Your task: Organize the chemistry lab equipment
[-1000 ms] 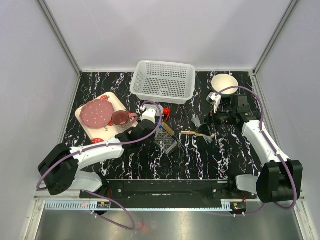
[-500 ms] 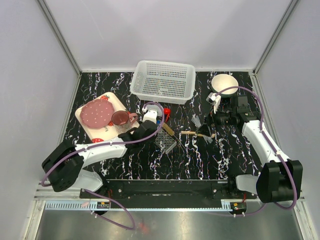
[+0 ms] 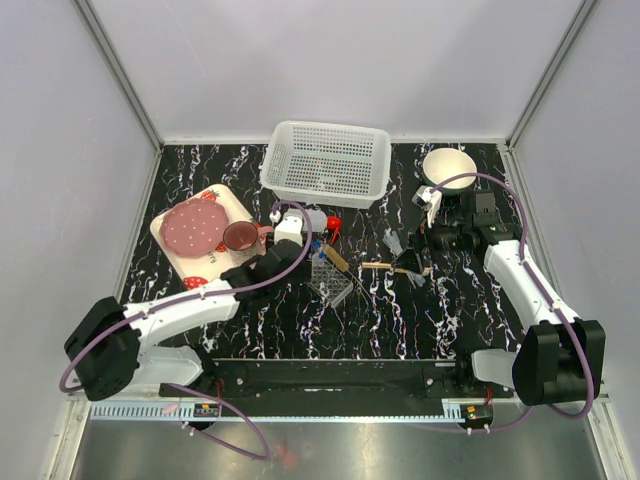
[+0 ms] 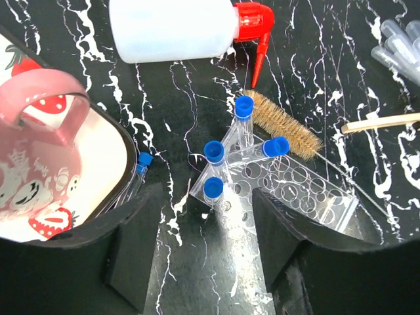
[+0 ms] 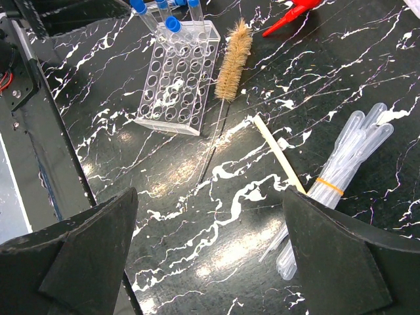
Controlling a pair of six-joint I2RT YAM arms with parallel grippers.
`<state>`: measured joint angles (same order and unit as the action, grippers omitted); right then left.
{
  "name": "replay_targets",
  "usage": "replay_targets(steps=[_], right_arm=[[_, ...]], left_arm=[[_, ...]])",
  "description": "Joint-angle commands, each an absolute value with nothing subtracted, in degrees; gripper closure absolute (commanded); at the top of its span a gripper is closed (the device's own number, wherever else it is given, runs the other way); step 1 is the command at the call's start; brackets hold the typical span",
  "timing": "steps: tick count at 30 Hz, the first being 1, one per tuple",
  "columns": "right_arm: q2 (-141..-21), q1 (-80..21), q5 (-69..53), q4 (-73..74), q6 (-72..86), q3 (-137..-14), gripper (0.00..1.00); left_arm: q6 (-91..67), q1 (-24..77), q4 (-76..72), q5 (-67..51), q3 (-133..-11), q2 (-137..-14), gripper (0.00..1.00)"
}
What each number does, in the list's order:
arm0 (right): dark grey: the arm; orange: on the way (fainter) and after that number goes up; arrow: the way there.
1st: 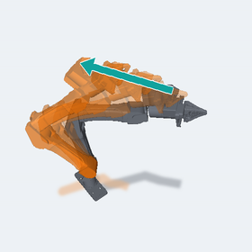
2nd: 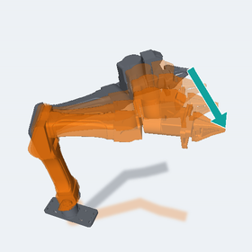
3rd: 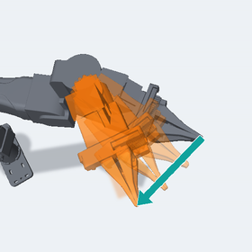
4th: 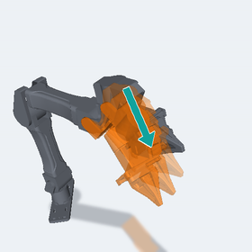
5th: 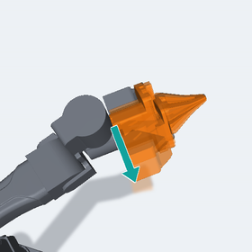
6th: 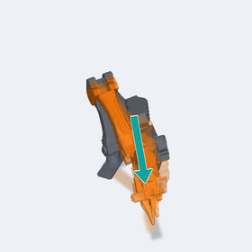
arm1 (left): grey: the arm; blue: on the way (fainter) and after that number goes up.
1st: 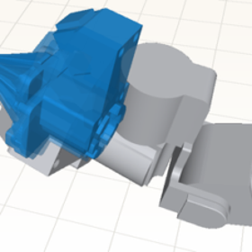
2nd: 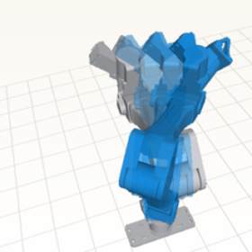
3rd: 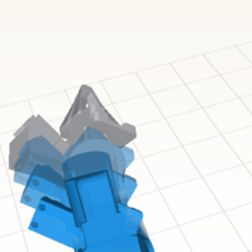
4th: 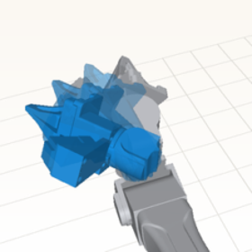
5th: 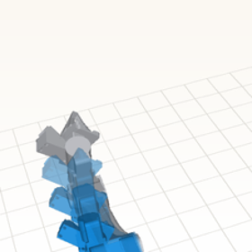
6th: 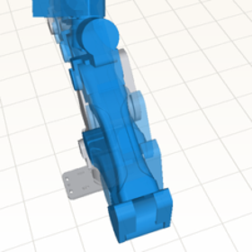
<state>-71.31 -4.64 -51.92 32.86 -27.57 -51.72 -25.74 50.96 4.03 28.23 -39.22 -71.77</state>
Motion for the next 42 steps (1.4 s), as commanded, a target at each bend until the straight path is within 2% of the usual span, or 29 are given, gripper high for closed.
replay_targets(steps=[1, 10, 15, 20, 23, 27, 31, 42], right_arm=[[-71.5, -4.3, -52.6, 32.6, -28.7, -52.4, 0.04], [-71.8, -4.3, -52.5, 32.7, -28.7, -52.4, 0.03], [-71.9, -4.3, -52.5, 32.9, -28.9, -52.4, 0.03], [-72.0, -4.2, -52.4, 32.9, -28.9, -52.5, 0.03], [-72.0, -4.3, -52.2, 33.0, -28.9, -52.5, 0.03], [-72.1, -4.3, -52.1, 32.9, -29.0, -52.5, 0.03], [-72.2, -4.2, -51.9, 33.0, -29.1, -52.6, 0.03], [-72.1, -4.2, -51.7, 33.1, -29.4, -52.6, 0.02]], left_arm=[[-28.6, 51.2, 8.1, 31.1, -38.8, -67.1, 0.38], [-32.5, 49.0, 12.2, 26.7, -33.2, -57.9, 0.24], [-35.4, 45.6, 12.9, 23.6, -29.6, -52.0, 0.21], [-35.9, 41.3, 13.5, 18.1, -27.2, -51.8, 0.19], [-34.4, 39.5, 14.4, 15.0, -27.6, -55.8, 0.20], [-31.3, 38.8, 15.4, 13.0, -31.0, -63.9, 0.30], [-30.3, 38.5, 15.6, 13.5, -33.7, -69.7, 0.36], [-29.3, 37.7, 17.5, 16.7, -40.5, -83.1, 0.40]])
